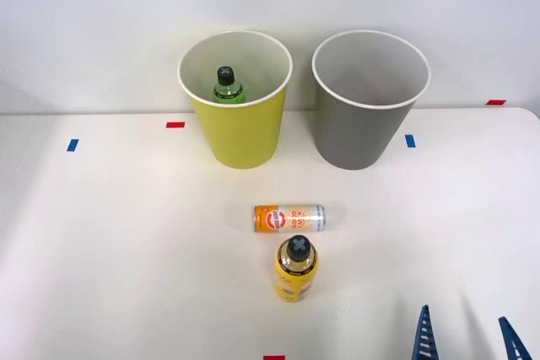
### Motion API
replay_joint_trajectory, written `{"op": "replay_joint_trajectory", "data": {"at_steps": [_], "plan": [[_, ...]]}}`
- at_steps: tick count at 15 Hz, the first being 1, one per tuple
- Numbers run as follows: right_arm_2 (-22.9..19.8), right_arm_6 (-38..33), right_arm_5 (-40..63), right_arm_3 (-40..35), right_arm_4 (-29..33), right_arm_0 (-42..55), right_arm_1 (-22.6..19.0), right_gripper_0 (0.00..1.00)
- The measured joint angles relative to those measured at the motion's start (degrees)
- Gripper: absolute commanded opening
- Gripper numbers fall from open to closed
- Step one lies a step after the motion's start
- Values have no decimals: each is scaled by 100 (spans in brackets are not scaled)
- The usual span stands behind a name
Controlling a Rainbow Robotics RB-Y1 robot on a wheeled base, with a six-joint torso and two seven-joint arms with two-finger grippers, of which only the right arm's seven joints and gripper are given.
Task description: Put cans in the gray bin, plastic bottles in the light green bin
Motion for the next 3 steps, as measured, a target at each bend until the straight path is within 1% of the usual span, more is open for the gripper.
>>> {"op": "replay_joint_trajectory", "data": {"at_steps": [3], "plan": [[0, 0, 0, 0, 0, 0, 0, 100]]}}
